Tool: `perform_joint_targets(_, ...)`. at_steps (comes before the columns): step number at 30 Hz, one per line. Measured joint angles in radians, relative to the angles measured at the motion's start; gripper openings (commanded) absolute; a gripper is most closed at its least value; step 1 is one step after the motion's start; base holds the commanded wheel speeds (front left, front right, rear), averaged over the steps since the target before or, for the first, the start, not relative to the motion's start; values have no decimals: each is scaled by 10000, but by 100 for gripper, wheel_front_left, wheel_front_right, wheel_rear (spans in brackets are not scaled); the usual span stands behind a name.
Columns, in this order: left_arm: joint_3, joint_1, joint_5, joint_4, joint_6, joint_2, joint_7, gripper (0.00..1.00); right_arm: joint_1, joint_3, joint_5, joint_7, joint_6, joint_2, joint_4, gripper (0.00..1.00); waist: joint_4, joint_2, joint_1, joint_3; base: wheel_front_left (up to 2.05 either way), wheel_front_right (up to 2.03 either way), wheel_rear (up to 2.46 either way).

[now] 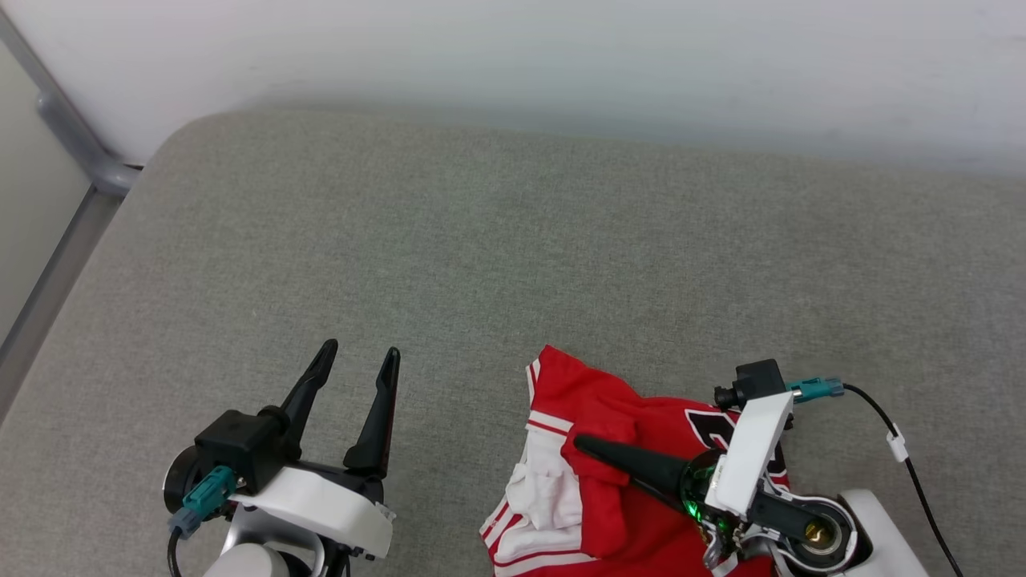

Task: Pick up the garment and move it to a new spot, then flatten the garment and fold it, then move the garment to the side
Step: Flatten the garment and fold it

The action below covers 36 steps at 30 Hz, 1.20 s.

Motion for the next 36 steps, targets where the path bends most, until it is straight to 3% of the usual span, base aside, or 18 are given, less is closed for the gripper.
perform_joint_targets(9,125,-157,4,387,-84,-163,-102,100,-312,667,-966,-1501,-2,-8,-253,100,-26,0,0,281,0,0,0)
perform_joint_targets(15,272,-174,29,508,-77,-209,-165,100,-353,535,-3808,-4192,0,-706,-1152,100,-266,0,-1,112,0,0,0)
perform_joint_targets(20,441,-81,63,543,23,-238,-176,100,1,-690,-6075,-5977,0,-993,-1383,100,-501,0,0,-113,0,0,0)
perform_joint_targets(28,709,331,130,420,253,-184,-190,100,1229,-3154,-9551,-7137,0,-1016,-2255,100,-969,0,-1,-522,0,0,0)
perform_joint_targets(36,748,934,205,384,435,-31,-190,100,2671,-3394,-11411,-7647,0,-984,-4040,100,-1385,0,-1,-1123,0,0,0)
